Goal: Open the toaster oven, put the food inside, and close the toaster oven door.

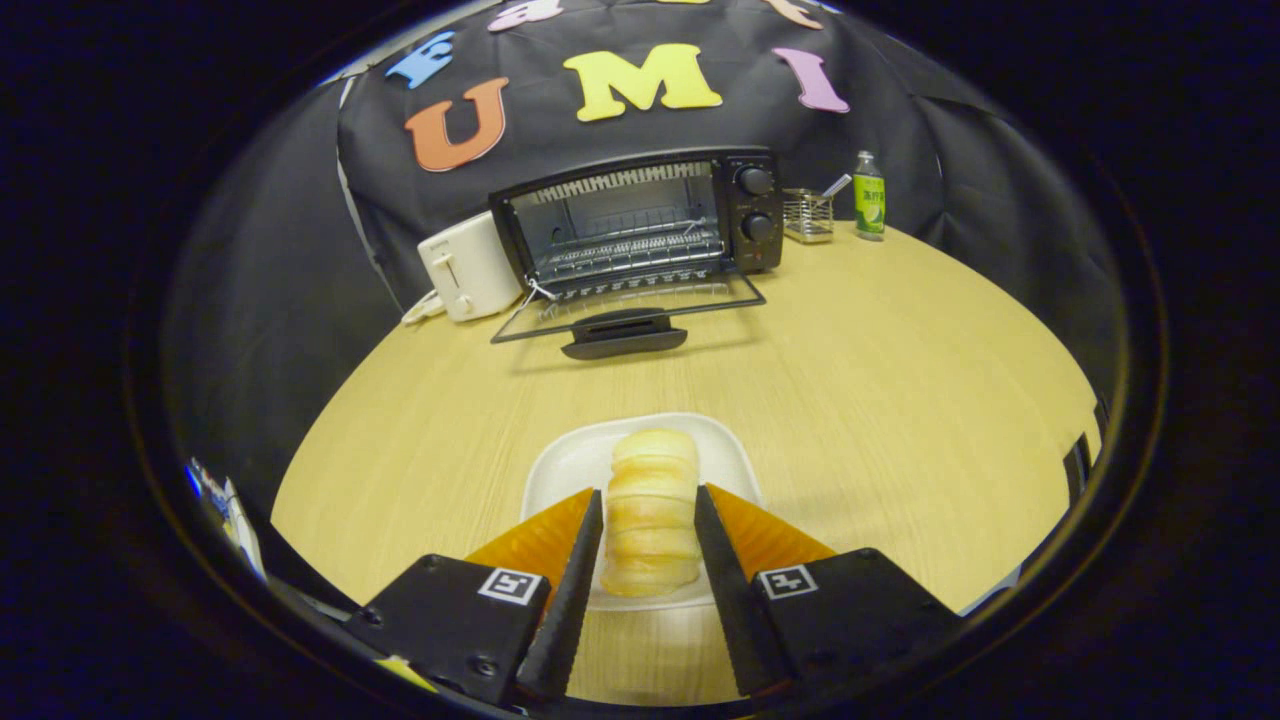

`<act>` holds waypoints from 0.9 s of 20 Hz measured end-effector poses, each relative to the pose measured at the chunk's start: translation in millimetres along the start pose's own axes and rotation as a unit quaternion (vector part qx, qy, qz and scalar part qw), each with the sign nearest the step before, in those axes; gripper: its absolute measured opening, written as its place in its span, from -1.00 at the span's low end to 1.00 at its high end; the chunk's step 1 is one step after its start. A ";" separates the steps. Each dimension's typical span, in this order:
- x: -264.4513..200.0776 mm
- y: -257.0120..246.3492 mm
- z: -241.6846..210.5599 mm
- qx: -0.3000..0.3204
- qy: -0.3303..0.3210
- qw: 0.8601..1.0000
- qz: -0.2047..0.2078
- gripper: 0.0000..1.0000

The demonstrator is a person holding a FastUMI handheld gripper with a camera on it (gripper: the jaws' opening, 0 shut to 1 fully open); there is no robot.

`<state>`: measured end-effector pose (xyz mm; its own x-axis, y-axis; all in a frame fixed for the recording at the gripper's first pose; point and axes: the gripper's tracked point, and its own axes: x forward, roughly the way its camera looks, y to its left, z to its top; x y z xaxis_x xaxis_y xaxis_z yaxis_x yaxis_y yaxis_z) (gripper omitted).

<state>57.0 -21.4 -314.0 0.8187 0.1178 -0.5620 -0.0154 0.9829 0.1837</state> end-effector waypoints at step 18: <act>1.4 3.9 7.7 0.007 -0.012 1.000 0.021 -0.01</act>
<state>62.5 -18.5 -307.9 0.8308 0.1563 -0.5341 -0.0432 0.9750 0.2180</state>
